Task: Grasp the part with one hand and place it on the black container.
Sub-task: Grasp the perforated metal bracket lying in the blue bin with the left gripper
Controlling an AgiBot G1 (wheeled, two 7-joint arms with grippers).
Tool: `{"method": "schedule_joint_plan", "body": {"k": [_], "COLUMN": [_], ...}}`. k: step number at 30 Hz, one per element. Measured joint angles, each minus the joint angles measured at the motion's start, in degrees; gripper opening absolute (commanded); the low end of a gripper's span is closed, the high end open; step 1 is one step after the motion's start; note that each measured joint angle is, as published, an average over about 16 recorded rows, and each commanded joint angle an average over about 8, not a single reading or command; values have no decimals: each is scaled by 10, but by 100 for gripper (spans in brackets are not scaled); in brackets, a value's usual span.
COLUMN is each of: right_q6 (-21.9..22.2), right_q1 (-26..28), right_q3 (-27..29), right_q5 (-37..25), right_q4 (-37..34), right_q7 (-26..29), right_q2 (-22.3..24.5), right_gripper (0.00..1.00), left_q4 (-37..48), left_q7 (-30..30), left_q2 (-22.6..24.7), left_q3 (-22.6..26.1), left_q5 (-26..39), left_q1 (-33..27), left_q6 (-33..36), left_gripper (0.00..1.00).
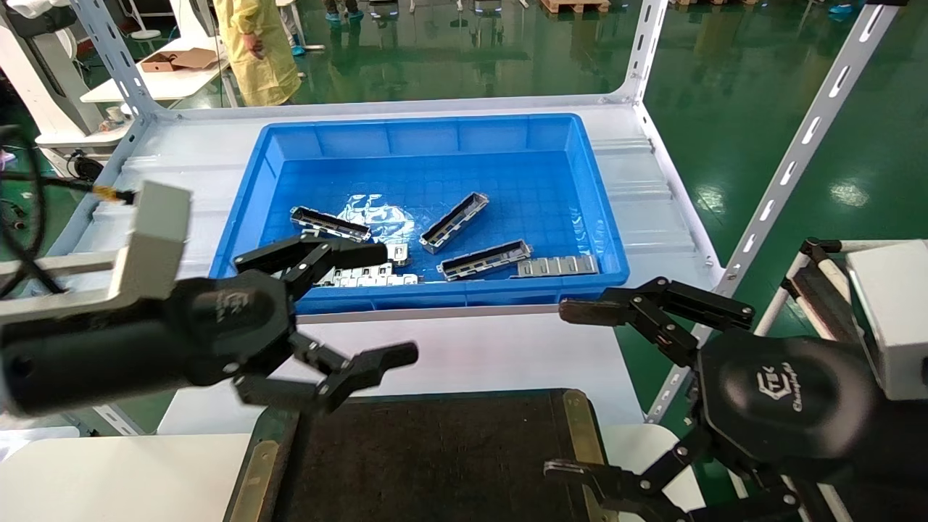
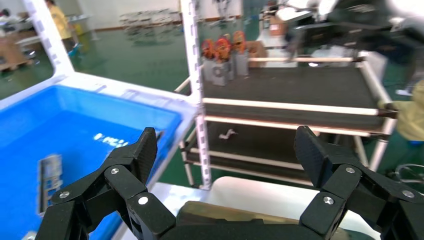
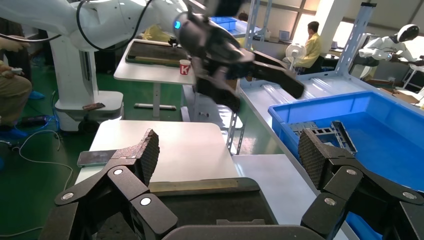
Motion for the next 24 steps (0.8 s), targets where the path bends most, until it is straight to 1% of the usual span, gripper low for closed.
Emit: {"method": "schedule_joint_plan", "body": {"k": [5,11,18,24], "right_q6": [0,0,0,0], "right_q1": [0,0,0,0], "right_q3": [0,0,0,0], "right_q5": [0,0,0,0], "right_q4": [0,0,0,0], "right_q7": [0,0,0,0], "right_q2": [0,0,0,0], "right_gripper": [100,100,100,100], "left_q4": [27,81,169,258], "left_q7": [-8,-5,13,42], "left_q2": [40,98,171,232], "left_q3": [21,47,72,87], "left_q5": [50,108,165,200], "left_q1": [-28,-62,-103,-136], "left_q6": [-49,-110,-175,-223], "left_gripper": [100,100,100,100]}}
